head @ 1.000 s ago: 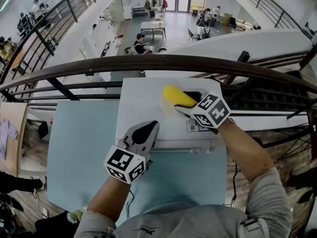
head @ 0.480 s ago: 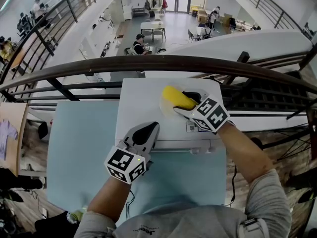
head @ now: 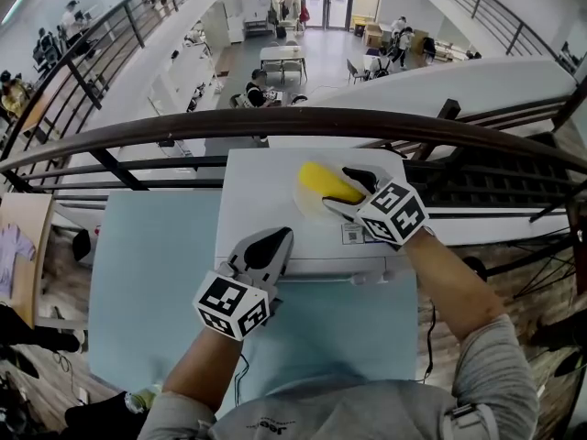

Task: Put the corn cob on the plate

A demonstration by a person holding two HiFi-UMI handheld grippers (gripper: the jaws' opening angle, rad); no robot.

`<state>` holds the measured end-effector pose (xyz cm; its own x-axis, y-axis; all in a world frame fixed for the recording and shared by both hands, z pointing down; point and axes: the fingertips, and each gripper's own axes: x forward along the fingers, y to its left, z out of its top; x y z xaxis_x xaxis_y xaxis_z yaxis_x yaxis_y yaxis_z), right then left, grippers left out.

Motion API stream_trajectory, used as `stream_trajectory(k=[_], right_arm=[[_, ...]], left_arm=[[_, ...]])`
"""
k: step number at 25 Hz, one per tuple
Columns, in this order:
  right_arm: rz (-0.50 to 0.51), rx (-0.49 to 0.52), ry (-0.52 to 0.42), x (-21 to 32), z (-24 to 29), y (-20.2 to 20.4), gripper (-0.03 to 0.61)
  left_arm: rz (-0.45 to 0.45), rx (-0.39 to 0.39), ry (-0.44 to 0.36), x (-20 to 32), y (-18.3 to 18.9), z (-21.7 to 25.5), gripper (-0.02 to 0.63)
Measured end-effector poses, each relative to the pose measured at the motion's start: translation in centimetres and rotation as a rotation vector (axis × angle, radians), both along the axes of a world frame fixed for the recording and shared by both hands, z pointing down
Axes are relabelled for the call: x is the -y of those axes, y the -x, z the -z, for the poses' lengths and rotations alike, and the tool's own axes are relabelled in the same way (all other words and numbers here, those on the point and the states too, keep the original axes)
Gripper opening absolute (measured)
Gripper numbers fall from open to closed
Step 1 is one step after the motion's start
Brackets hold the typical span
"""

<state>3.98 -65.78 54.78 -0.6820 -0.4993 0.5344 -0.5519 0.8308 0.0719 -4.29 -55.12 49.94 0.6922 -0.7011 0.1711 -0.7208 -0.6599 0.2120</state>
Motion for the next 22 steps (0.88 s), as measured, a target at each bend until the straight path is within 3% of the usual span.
stream_trajectory(k=[13, 22], right_arm=[[-0.028, 0.128, -0.09, -4.1, 7.3, -1.8, 0.308], [-0.058, 0.206, -0.105, -10.5, 10.5, -4.0, 0.211]], left_arm=[[0.013, 0.004, -0.014, -4.4, 0.0, 2.6, 0.018], [0.036, 0.001, -0.013, -10.0, 1.6, 4.1, 0.017]])
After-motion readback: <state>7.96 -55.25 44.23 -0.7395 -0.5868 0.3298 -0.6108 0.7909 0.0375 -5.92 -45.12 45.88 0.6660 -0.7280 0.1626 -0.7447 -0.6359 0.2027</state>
